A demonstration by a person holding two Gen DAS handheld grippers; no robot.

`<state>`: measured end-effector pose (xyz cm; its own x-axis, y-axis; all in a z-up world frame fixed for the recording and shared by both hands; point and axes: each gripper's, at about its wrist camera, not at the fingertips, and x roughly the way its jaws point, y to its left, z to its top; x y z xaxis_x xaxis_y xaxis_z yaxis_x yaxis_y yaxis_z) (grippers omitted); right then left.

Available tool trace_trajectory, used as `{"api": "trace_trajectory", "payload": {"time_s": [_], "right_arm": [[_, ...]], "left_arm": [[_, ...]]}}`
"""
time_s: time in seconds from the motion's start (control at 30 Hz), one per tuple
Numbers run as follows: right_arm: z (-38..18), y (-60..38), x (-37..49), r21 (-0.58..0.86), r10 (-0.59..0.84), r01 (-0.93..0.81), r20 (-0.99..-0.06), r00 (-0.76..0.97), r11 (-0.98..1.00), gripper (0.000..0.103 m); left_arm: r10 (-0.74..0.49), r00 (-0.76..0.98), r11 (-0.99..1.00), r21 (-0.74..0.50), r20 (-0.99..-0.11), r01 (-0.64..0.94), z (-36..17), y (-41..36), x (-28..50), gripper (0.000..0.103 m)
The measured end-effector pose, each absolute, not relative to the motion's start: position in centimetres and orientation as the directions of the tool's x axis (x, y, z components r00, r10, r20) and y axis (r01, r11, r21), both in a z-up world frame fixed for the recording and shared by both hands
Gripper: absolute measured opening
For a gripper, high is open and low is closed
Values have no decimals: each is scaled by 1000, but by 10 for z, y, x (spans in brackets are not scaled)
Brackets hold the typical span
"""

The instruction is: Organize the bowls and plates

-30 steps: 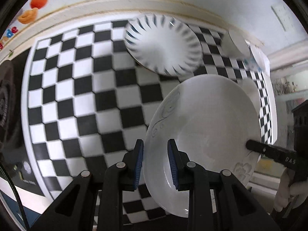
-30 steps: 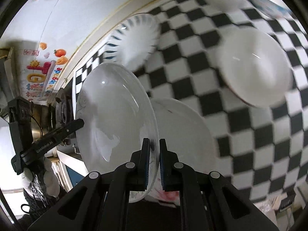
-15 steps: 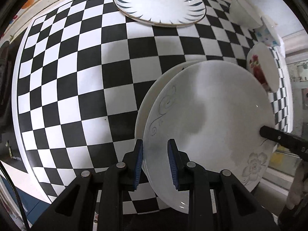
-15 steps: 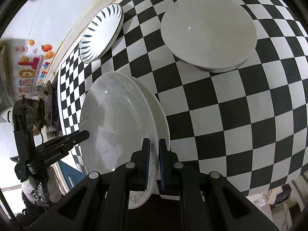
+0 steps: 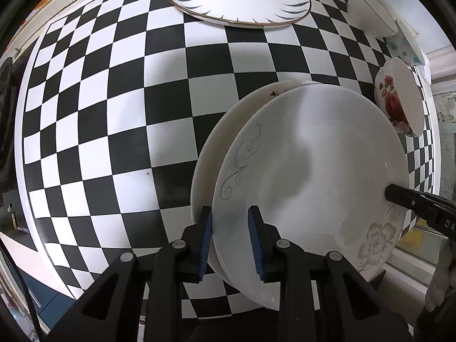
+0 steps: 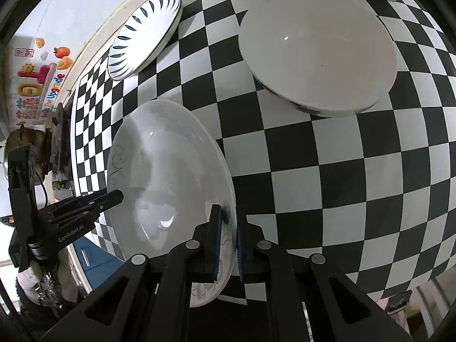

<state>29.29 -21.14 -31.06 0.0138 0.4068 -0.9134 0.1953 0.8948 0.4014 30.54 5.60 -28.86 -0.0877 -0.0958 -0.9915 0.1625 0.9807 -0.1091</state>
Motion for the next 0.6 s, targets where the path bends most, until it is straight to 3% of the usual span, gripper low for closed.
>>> {"api": "trace_trajectory", "payload": {"time_s": [0.6], "right_arm": [[-321,-213,300,414,423,210,-906,1,886,13]], "left_arm": [[-66,-103,989,-79,-992,128,-263,61,322,24]]}}
